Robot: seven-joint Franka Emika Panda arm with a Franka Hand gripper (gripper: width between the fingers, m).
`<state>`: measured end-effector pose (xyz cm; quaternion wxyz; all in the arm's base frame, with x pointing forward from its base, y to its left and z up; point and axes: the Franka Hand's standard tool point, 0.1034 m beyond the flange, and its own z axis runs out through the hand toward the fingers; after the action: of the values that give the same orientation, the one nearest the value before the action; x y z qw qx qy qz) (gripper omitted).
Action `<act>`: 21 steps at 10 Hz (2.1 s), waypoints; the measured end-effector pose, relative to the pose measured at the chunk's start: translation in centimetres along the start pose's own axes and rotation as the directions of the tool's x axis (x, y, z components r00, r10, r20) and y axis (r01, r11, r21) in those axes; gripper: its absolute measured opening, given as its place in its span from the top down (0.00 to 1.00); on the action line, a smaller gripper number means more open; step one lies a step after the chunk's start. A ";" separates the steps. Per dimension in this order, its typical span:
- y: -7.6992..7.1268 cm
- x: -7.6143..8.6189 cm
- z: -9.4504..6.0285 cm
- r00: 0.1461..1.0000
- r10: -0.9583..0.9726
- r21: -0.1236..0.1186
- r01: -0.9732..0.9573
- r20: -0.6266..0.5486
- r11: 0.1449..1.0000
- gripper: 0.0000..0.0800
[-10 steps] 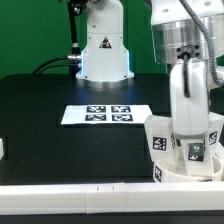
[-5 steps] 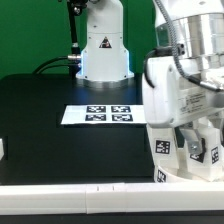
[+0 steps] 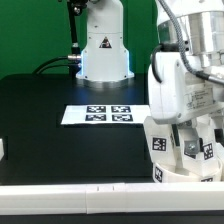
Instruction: Assemble stool
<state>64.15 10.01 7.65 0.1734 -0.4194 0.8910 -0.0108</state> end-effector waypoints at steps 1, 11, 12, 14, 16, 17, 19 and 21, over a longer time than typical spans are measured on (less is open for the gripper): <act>-0.1 -0.5 -0.8 0.997 -0.072 0.005 0.072 0.012 0.997 0.21; -1.5 -1.9 -4.2 0.312 -0.947 -0.006 0.950 0.075 0.313 0.19; -1.4 -1.3 -3.8 0.238 -0.970 0.002 0.971 0.046 0.238 0.19; -1.6 -1.2 -3.9 0.117 -0.992 -0.006 0.993 0.043 0.117 0.19; -1.5 -1.6 -3.7 -0.225 -0.973 -0.067 0.971 0.058 -0.229 0.19; -1.6 -2.0 -3.5 -0.454 -0.887 -0.082 0.884 0.081 -0.460 0.19; -0.3 -2.1 -2.5 -0.616 -0.774 -0.077 0.773 0.143 -0.630 0.19; -0.9 -1.8 -2.6 -0.698 -0.700 -0.070 0.699 0.147 -0.712 0.19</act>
Offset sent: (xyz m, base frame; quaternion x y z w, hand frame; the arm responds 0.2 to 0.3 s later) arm -0.0044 0.0244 0.0372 -0.0532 -0.0528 -0.3769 0.9232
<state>65.01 10.45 10.75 0.0177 -0.9944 -0.0466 -0.0928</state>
